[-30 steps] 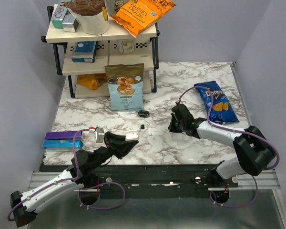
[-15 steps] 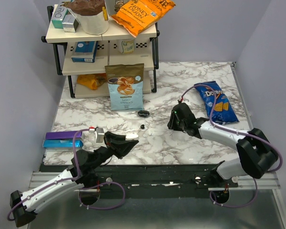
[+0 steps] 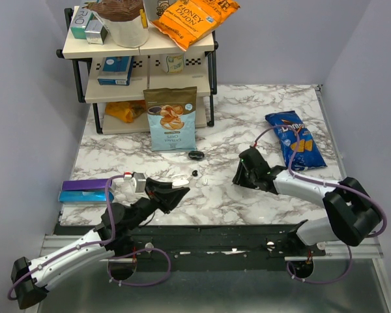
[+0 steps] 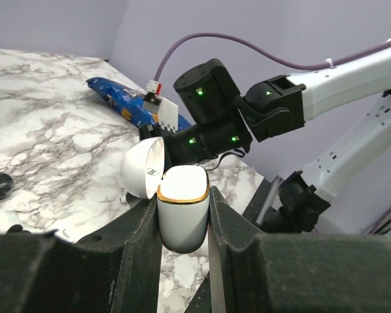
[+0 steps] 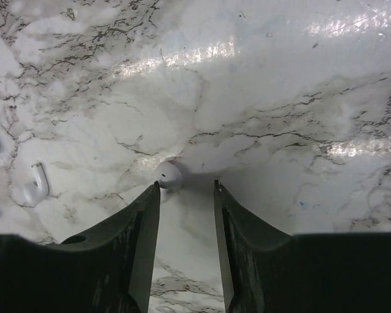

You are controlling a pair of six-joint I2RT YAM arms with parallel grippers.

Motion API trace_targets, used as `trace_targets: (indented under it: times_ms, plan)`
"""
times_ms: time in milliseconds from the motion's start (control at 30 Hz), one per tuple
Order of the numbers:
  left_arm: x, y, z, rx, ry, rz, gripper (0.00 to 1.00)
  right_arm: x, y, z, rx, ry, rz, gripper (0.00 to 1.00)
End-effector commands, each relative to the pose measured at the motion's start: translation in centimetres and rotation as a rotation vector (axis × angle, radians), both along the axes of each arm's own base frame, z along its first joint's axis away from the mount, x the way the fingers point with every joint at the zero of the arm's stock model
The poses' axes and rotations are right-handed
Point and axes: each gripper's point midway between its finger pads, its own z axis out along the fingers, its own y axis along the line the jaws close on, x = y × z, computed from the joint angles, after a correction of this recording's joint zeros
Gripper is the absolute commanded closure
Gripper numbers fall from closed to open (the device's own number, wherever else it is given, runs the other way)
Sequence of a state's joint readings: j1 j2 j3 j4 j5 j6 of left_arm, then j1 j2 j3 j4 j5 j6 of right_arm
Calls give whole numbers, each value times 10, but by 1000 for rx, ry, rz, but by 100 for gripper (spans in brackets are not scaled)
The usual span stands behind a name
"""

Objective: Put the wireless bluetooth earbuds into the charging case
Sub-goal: Adjust the earbud at the center of the board.

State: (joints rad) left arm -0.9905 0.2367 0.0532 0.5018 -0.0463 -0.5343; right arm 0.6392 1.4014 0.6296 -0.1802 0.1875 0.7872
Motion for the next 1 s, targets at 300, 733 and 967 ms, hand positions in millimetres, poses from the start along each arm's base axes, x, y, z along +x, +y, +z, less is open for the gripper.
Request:
trace_targets:
  times_ms: [300,733,967]
  plan:
    - [7,5,-18,22,13,48,100,5,15,-14,-13,88,50,58]
    - [4,3,-17,21,3,31,100,5,13,-19,-148,83,301,57]
    - [2,2,-15,13,-2,24,100,11,5,2,-152,27,231,38]
